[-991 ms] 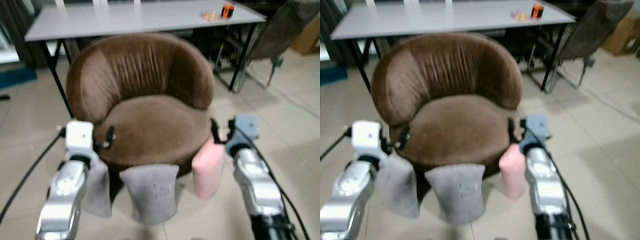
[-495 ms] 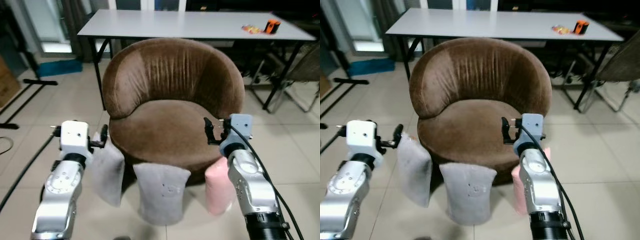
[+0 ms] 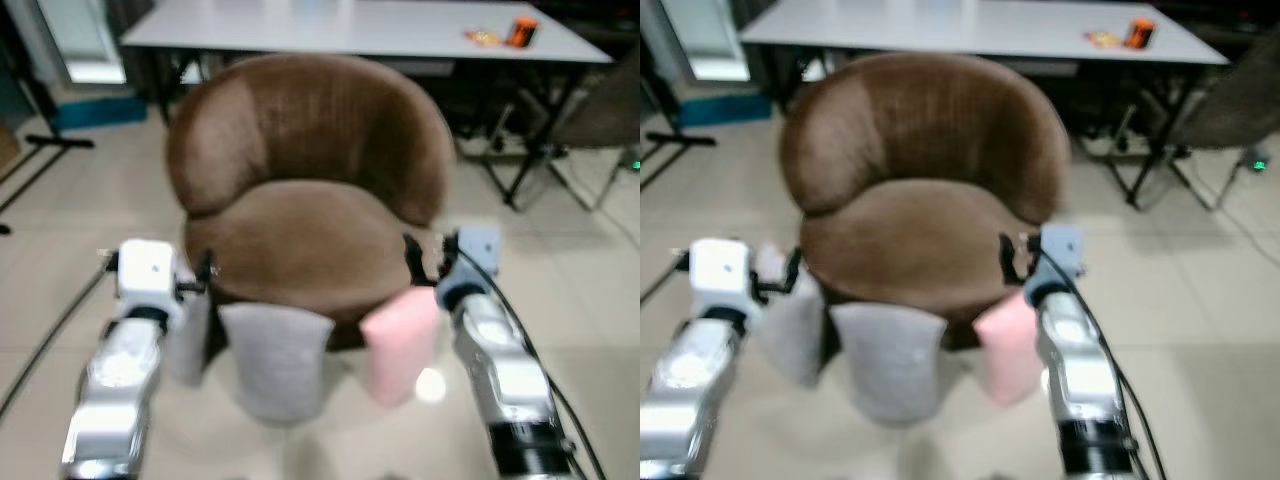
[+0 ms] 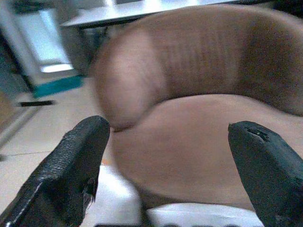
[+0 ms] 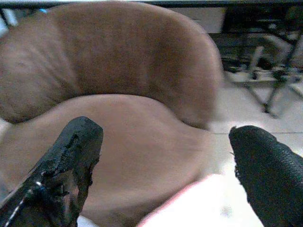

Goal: Move the pillow to the sofa from floor

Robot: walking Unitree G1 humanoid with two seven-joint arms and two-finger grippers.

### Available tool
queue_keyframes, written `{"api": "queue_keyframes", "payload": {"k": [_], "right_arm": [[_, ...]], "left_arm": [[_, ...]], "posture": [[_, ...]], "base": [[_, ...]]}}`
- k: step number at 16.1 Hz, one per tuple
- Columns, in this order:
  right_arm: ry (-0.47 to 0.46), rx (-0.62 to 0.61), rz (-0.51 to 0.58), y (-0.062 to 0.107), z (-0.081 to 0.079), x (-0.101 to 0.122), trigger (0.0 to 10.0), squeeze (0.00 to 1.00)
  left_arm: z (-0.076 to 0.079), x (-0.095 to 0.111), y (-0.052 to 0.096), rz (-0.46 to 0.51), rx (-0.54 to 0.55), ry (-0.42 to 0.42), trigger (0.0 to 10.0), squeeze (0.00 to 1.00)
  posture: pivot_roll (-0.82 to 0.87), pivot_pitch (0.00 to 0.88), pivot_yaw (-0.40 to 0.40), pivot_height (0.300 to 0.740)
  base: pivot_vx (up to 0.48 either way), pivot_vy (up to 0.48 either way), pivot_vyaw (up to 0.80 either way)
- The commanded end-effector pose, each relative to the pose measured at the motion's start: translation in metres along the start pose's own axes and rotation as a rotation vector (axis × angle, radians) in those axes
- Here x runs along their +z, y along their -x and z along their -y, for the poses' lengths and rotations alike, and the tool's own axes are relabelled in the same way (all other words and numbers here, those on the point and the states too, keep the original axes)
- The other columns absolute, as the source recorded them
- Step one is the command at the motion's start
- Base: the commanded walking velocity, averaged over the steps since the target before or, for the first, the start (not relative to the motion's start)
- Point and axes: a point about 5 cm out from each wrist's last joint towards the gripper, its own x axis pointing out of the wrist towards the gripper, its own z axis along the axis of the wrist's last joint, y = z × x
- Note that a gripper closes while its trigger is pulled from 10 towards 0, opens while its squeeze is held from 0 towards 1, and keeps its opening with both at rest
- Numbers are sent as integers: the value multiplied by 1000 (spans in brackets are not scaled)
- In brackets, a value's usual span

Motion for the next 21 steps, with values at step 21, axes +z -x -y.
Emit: {"api": "queue_keyframes", "payload": {"k": [21], "right_arm": [[1, 61, 40, 6, -10, 3, 10000, 0]], "left_arm": [[-6, 6, 9, 74, 2, 14, 10000, 0]], "posture": [[-21, 0, -3, 740]], "base": [[60, -297, 114]]}}
